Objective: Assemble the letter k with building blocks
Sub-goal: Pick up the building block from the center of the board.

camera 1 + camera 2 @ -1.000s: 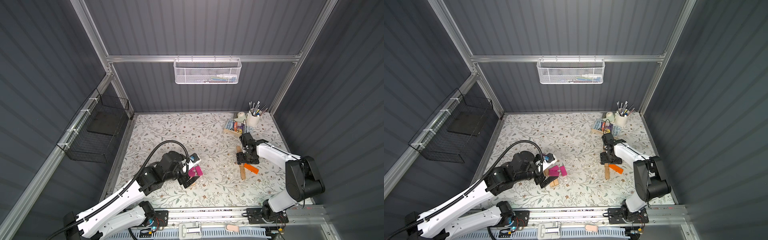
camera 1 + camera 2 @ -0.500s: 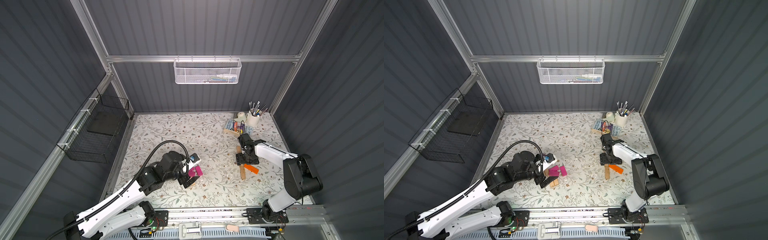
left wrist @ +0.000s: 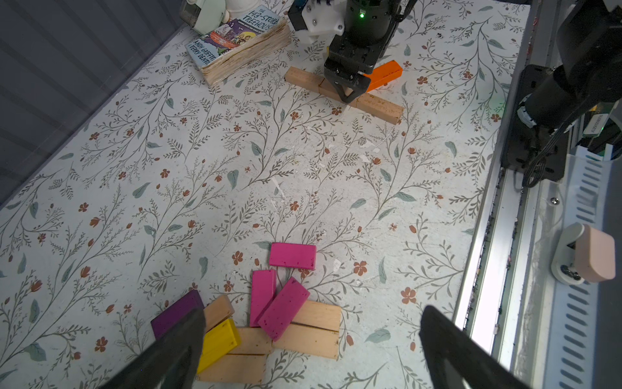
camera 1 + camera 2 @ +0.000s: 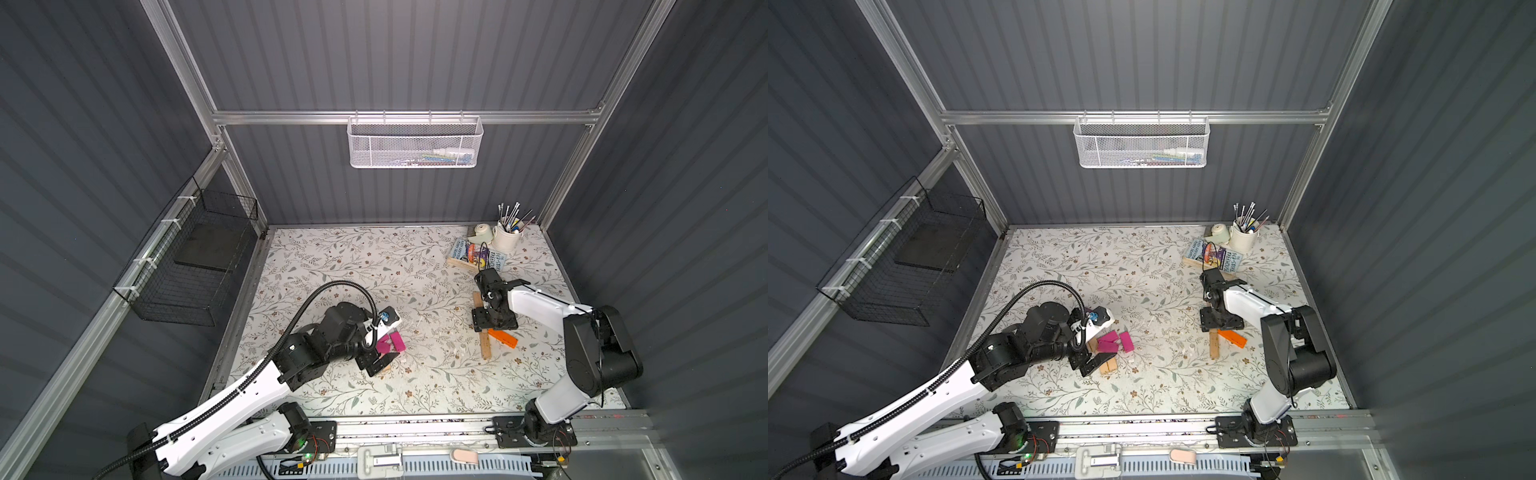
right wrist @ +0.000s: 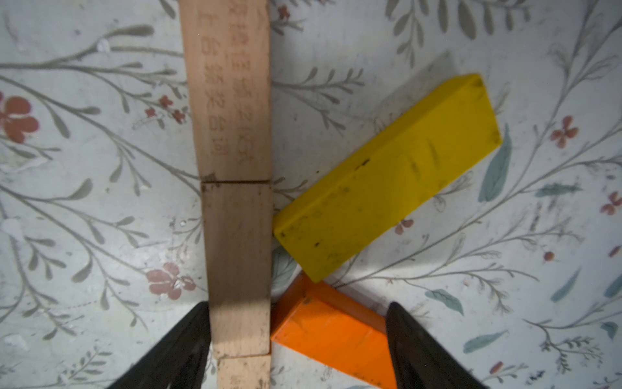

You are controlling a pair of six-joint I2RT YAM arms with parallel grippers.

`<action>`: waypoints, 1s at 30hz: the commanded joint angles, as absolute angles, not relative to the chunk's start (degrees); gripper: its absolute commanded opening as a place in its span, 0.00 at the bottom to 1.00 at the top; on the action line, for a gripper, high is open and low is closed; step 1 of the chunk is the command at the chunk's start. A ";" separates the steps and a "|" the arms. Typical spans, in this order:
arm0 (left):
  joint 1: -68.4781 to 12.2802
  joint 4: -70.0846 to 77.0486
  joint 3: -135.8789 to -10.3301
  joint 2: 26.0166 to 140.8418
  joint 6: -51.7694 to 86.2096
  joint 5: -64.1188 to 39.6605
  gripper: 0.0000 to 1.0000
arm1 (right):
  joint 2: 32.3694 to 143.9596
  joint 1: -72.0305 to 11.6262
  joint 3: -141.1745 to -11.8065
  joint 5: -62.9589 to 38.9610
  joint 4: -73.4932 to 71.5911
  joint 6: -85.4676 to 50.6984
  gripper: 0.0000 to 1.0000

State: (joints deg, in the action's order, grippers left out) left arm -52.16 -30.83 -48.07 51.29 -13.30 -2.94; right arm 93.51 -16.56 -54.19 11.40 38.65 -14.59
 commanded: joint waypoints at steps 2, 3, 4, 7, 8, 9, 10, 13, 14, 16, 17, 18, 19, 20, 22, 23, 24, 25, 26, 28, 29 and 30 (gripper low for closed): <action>-52.54 -31.59 -47.70 51.45 -12.61 -2.99 1.00 | 94.23 -16.82 -54.25 13.16 40.24 -15.29 0.81; -52.52 -31.62 -47.64 51.42 -12.61 -2.99 1.00 | 94.20 -16.89 -54.24 12.98 40.15 -15.16 0.81; -52.49 -31.64 -47.72 51.50 -12.63 -2.99 0.99 | 94.04 -16.88 -54.23 12.88 40.15 -15.12 0.81; -52.54 -31.56 -47.65 51.48 -12.63 -2.99 1.00 | 93.35 -17.04 -54.22 11.64 39.81 -14.85 0.83; -52.56 -31.56 -47.58 51.50 -12.66 -2.86 1.00 | 92.89 -17.14 -54.34 11.11 39.75 -14.90 0.83; -52.49 -31.51 -47.59 51.53 -12.50 -2.71 1.00 | 92.01 -17.22 -54.53 10.16 39.76 -15.07 0.84; -52.52 -31.42 -47.56 51.55 -12.32 -2.36 1.00 | 90.87 -17.23 -54.87 8.96 39.77 -15.48 0.84; -52.54 -30.96 -47.44 51.37 -10.52 1.16 1.00 | 86.20 -17.31 -55.76 5.36 39.75 -17.38 0.85; -52.52 -30.60 -47.31 51.22 -9.36 3.10 0.99 | 84.00 -17.46 -55.99 4.15 39.33 -18.33 0.85; -52.48 -29.65 -47.08 50.66 -5.96 8.05 1.00 | 79.73 -17.62 -56.12 1.12 37.40 -20.76 0.86; -52.54 -29.30 -46.98 50.55 -4.18 10.91 1.00 | 77.37 -17.83 -56.25 -0.05 36.15 -22.42 0.86; -52.43 -29.21 -47.10 50.62 -2.37 13.23 0.98 | 75.43 -18.29 -56.27 -0.90 34.99 -24.26 0.85; -52.47 -29.33 -47.43 50.91 -0.59 16.04 0.95 | 73.89 -18.96 -56.56 -1.49 33.98 -25.95 0.85; -52.44 -30.08 -48.05 51.62 2.46 19.38 0.95 | 72.94 -19.67 -56.79 -1.67 33.07 -27.38 0.85; -52.31 -32.71 -50.09 53.74 6.24 24.47 0.91 | 71.41 -21.77 -57.51 -1.43 31.62 -30.38 0.84; -51.91 -34.31 -51.21 55.10 8.34 27.00 0.91 | 71.05 -23.31 -57.83 -1.19 30.60 -31.73 0.83; -50.92 -35.75 -52.33 56.55 9.76 27.98 0.89 | 71.08 -25.13 -57.98 -0.94 28.94 -33.06 0.83; -49.67 -36.76 -53.27 57.74 10.84 27.69 0.88 | 71.45 -26.70 -57.92 -0.86 27.37 -33.76 0.83; -47.45 -37.83 -54.11 59.01 12.29 26.11 0.86 | 72.43 -28.81 -58.16 -1.33 25.63 -33.92 0.82; -41.59 -38.65 -54.73 60.76 14.97 20.39 0.82 | 75.61 -32.68 -59.67 -1.77 23.92 -33.30 0.82; -38.67 -38.76 -54.60 61.32 16.70 17.97 0.80 | 78.55 -35.12 -61.50 -1.68 24.20 -31.78 0.82; -36.69 -38.90 -54.38 61.72 17.65 16.46 0.78 | 80.75 -37.12 -63.07 -1.58 24.73 -30.07 0.82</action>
State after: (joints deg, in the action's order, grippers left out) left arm -42.22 -35.11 -52.99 60.90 10.59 20.21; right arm 75.22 -32.18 -59.59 -0.64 26.85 -30.98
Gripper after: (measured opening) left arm 0.795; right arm 0.819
